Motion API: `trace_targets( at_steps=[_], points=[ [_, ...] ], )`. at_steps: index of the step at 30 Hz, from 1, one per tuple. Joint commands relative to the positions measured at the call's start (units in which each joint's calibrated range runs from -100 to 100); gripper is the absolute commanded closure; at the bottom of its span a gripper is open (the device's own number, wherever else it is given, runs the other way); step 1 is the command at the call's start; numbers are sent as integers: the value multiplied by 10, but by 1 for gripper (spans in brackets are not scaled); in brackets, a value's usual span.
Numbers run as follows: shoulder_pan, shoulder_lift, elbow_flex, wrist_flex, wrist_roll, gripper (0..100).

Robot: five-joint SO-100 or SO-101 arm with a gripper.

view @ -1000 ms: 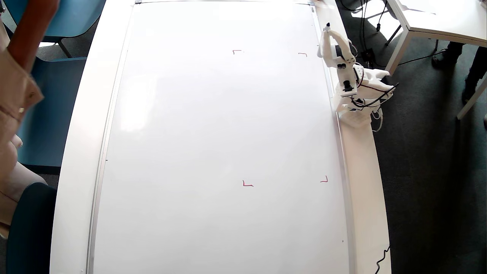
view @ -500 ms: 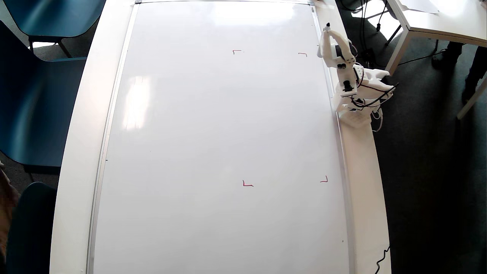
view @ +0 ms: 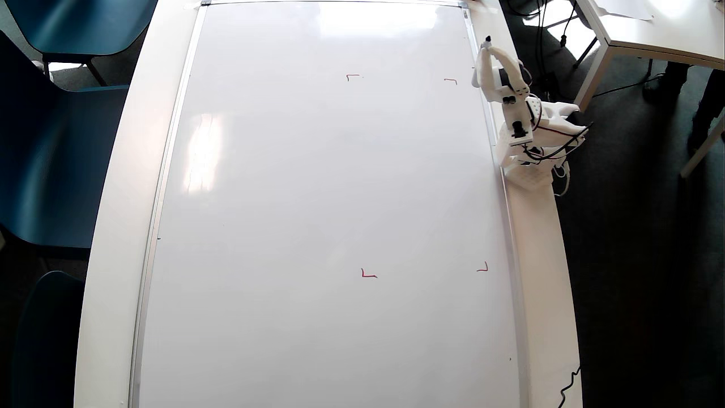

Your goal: Draw on a whiteboard a robot head using a pen attached to the gripper

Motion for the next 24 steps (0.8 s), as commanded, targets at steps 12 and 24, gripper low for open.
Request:
trace_targets(
  at_steps=[12, 24],
  points=[
    [-6, 7, 4, -1, -1, 98],
    [-6, -1, -36, -2, -2, 98]
  ],
)
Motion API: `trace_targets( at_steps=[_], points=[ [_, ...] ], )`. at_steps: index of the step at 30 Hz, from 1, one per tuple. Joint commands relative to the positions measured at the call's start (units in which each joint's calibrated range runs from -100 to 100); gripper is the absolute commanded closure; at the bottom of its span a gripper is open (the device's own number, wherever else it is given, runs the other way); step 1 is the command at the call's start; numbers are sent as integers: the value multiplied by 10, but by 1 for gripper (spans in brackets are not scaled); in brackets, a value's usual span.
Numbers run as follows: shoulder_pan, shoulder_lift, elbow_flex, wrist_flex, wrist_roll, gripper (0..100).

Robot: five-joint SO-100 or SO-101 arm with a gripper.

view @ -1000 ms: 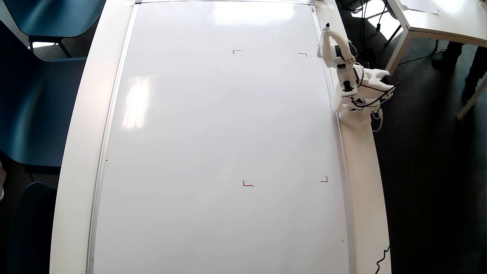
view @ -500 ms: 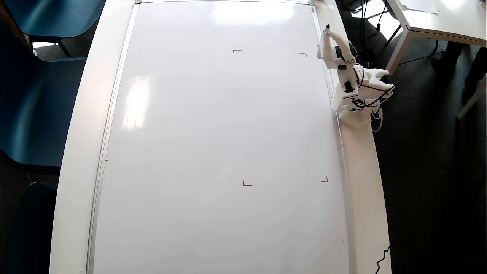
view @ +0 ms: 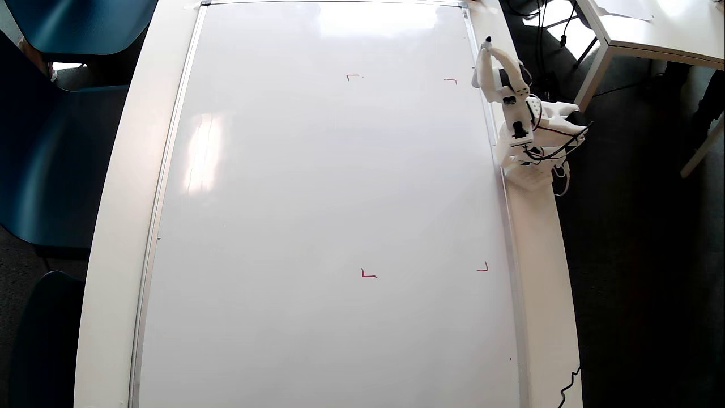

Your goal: Draw on a whiteboard a robot head using a pen attached to the gripper

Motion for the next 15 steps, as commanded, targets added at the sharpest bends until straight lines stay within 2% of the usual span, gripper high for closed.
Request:
trace_targets(
  at_steps=[1, 7, 11, 12, 15],
  points=[
    [-4, 3, -43, -2, -2, 98],
    [-40, 7, -103, 0, 3, 98],
    [-40, 7, -188, 117, -1, 98],
    [-40, 8, -231, 183, -2, 98],
    [-40, 25, -289, 279, 2, 98]
  ],
)
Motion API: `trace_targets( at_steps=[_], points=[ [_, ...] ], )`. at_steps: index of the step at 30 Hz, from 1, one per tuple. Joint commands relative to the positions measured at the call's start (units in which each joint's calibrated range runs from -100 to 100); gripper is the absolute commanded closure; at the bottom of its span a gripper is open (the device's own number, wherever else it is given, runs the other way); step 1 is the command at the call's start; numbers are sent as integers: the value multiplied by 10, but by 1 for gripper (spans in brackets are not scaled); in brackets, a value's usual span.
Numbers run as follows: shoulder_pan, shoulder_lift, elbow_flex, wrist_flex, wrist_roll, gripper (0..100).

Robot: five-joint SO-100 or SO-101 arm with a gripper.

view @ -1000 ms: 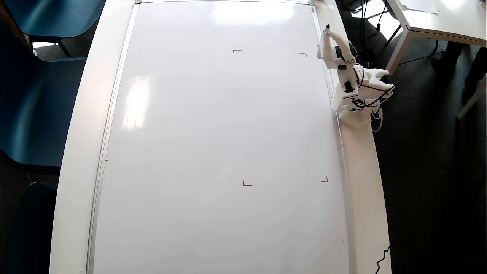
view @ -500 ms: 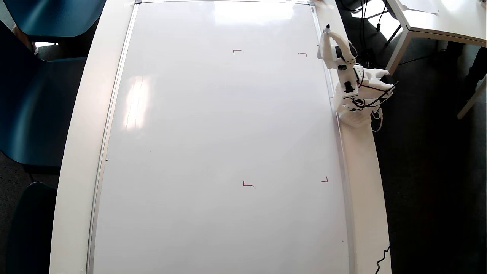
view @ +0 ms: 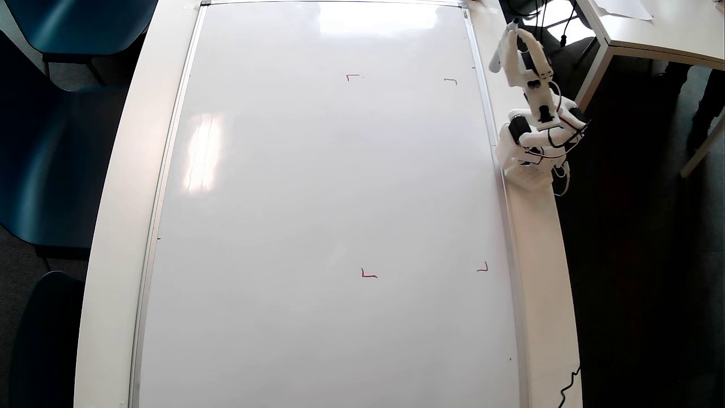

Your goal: Draw on a whiteboard a robot head using a pen attached to the gripper

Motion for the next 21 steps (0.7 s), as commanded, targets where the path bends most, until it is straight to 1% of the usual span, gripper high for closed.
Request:
trace_targets(
  at_steps=[1, 2, 5, 6, 7, 9, 12, 16, 20, 21],
  points=[
    [1, 37, -109, 159, 2, 98],
    [1, 73, -144, 202, 3, 97],
    [1, 145, -208, 253, 3, 95],
    [1, 173, -233, 271, 3, 93],
    [1, 231, -282, 311, 3, 89],
    [1, 287, -332, 355, 3, 87],
    [1, 386, -424, 442, -1, 86],
    [2, 483, -493, 507, -1, 85],
    [1, 537, -529, 560, 2, 85],
    [1, 558, -546, 597, 2, 85]
  ],
)
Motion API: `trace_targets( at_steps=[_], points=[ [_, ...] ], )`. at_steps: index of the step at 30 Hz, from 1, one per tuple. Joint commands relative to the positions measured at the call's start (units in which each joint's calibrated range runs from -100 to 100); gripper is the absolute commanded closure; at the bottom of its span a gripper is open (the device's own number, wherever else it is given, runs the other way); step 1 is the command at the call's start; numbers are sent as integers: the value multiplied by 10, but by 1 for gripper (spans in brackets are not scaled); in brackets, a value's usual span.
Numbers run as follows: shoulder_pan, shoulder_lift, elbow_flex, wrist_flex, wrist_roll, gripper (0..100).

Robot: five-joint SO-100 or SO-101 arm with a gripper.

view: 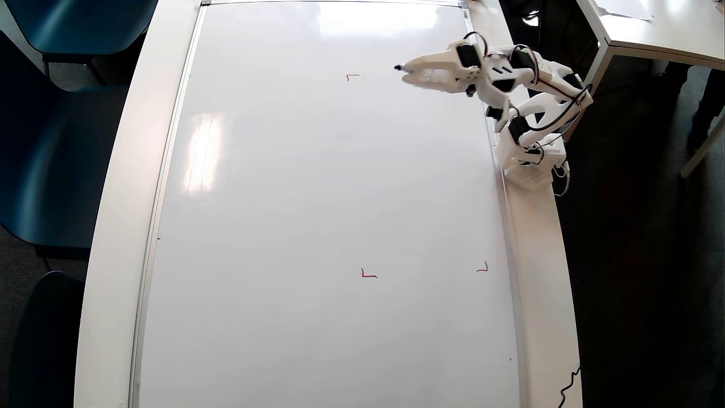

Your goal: Draw on a whiteboard a robot head using a pen attached to the gripper

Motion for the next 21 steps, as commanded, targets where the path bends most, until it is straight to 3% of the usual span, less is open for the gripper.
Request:
trace_targets(
  at_steps=[1, 3, 9, 14, 21],
  points=[
    [1, 50, -62, 75, 3, 85],
    [0, 72, -86, 131, 3, 85],
    [-38, 129, -242, 482, -1, 85],
    [-64, 162, -335, 660, -1, 85],
    [-65, 166, -301, 757, -1, 85]
  ],
)
